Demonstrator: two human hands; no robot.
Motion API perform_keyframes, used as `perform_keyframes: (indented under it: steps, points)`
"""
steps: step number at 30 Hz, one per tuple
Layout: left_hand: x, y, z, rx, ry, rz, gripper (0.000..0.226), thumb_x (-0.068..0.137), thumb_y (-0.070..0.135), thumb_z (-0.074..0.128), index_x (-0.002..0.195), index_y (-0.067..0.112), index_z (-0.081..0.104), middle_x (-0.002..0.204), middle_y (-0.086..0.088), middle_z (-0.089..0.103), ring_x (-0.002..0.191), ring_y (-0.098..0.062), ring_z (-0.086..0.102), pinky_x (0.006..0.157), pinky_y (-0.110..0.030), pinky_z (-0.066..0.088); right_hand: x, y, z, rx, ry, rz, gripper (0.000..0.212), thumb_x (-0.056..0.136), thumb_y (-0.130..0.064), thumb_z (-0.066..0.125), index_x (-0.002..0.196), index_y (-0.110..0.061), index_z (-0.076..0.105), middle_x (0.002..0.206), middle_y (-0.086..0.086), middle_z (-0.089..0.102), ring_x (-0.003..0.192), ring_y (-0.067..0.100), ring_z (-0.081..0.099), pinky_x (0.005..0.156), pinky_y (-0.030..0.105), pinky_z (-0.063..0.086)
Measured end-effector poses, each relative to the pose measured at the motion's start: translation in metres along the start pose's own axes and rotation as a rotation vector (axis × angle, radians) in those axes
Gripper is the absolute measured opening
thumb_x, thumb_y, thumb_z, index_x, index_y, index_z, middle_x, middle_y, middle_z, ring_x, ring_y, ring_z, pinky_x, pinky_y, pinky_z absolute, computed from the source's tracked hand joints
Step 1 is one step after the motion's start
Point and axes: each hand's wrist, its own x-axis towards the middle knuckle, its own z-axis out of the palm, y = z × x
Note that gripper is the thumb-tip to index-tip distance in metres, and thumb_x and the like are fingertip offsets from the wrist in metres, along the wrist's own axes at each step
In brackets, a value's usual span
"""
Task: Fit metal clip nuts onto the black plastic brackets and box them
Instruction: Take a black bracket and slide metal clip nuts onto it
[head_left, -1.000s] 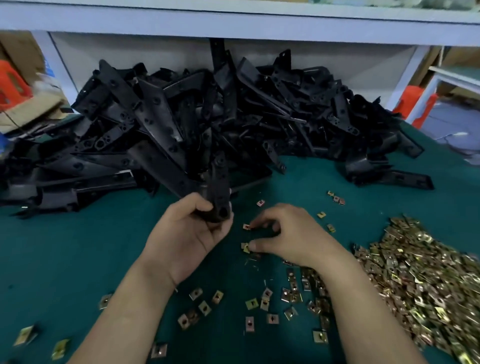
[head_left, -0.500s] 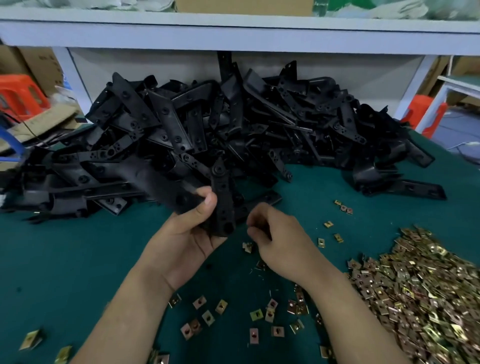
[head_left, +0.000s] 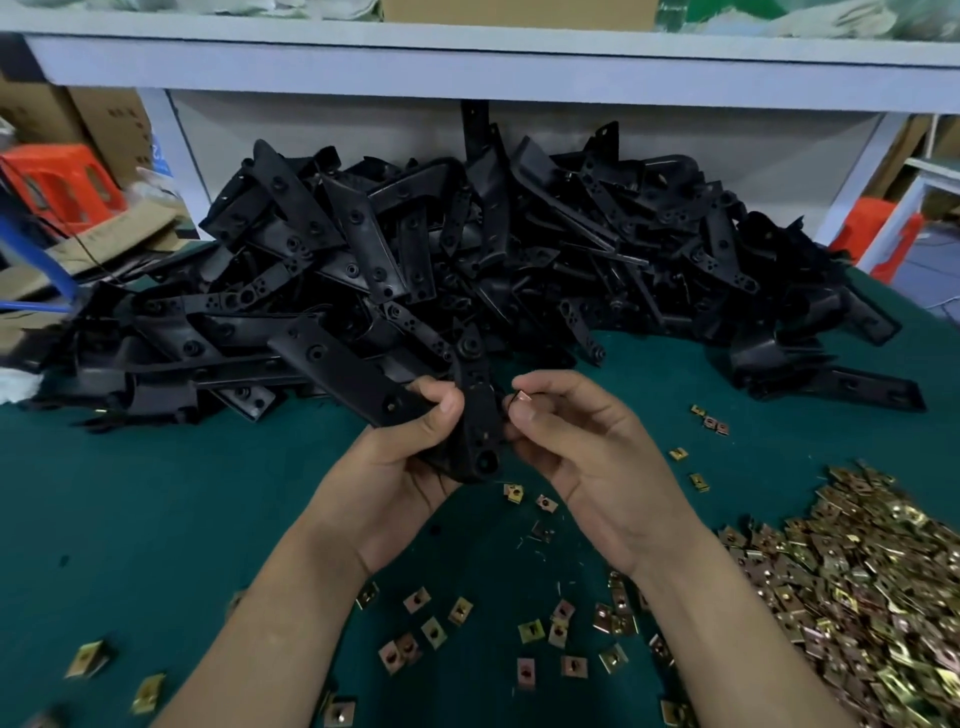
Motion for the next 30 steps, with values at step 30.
perform_keyframes:
  steps: [30]
  points:
    - [0.0002, -0.0023, 0.0000, 0.001, -0.046, 0.142, 0.021, 0.074, 0.021, 0.078, 0.090, 0.019, 0.066, 0.103, -0.006, 0.075, 0.096, -0.019, 0.073, 0.076, -0.027, 0.059, -0.0030, 0.0034, 0.0096, -0.037, 0.038, 0.097, 0.015, 0.072, -0.010, 0.082, 0.083, -0.019, 0.077, 0.092, 0.011, 0.070, 0.084, 0.019, 0.065, 0.077, 0.029, 0.055]
